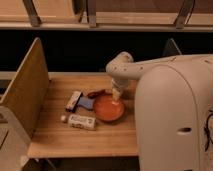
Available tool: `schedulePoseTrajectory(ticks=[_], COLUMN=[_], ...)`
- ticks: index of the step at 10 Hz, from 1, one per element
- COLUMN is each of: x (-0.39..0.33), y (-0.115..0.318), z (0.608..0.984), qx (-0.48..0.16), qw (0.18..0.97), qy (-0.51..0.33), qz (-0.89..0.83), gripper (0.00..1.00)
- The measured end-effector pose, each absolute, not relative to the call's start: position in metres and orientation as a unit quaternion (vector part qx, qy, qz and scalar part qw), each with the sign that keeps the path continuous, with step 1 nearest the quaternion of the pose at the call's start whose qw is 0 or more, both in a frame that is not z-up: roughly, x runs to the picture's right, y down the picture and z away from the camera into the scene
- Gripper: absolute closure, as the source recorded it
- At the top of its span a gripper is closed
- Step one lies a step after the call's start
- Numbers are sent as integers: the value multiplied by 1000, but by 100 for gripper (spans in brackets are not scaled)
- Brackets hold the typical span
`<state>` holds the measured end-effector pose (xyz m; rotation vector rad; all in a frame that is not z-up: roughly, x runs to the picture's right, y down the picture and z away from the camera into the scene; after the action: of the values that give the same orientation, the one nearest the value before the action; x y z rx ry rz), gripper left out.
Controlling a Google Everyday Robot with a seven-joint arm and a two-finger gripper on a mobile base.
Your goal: Place the ceramic cup in the ceramic bowl
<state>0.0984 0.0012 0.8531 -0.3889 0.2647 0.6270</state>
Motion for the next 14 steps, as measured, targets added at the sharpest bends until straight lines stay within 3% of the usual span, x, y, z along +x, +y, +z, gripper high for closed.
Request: schedulePoseTrajectory(ticks=[3, 7, 14], x=[79, 79, 55], y=[-27, -24, 3], z=[851, 853, 893], qx=[-175, -179, -243], qw=[943, 942, 927], qy=[121, 122, 96], qz=[254, 257, 268], gripper=[20, 20, 20])
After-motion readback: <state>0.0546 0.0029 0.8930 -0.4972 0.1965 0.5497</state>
